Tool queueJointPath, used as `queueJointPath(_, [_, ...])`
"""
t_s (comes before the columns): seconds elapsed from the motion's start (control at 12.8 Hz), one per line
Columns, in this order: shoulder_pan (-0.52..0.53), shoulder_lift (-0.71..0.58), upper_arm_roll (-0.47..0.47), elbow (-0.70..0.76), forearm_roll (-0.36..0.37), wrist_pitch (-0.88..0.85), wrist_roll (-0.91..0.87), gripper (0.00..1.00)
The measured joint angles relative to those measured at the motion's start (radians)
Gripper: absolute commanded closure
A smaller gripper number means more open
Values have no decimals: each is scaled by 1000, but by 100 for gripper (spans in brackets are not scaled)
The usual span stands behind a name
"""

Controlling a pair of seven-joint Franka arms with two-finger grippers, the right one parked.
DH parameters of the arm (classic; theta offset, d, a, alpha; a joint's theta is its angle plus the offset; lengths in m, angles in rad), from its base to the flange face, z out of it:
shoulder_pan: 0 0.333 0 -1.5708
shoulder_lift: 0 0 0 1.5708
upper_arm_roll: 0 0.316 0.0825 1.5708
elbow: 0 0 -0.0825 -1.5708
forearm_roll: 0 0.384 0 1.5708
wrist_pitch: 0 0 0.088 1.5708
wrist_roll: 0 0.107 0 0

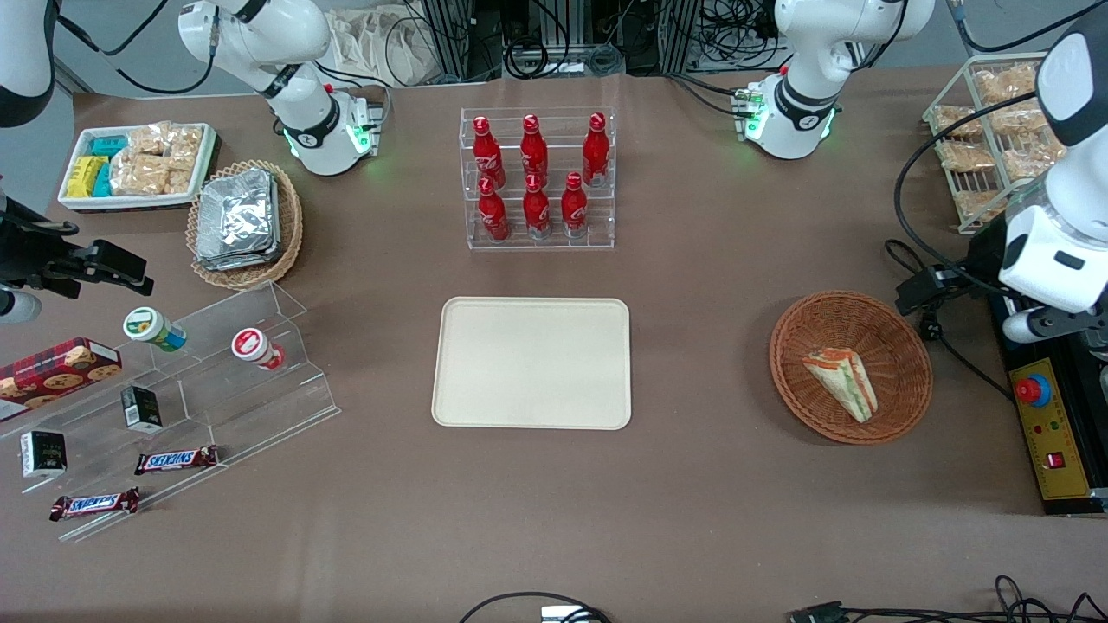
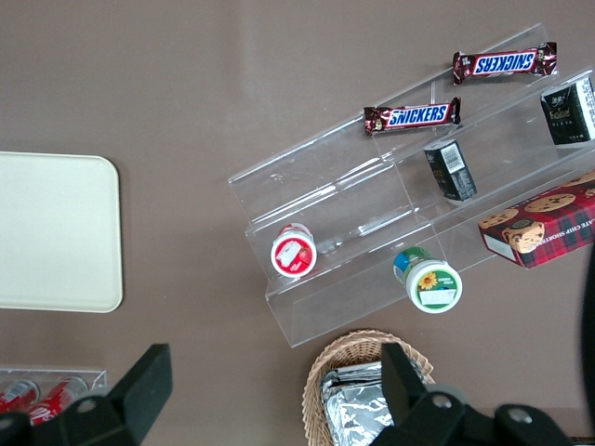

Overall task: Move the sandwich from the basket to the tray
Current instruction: 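Move the left gripper above the wrapped sandwich in the wicker basket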

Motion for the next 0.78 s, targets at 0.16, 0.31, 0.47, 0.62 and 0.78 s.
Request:
queueJointPath(0.16, [0,-1,2,0,0,-10,1,0])
queueJointPath(0.31, [0,-1,8,-1,1,-34,0,0])
queueJointPath(0.47, [1,13,29,-12,2,-37,-1,0])
queueJointPath(0.62, [2,38,39,-43,2,-4,-38,0])
queueJointPath(0.78, [1,53,39,-108,2,82,-147,0])
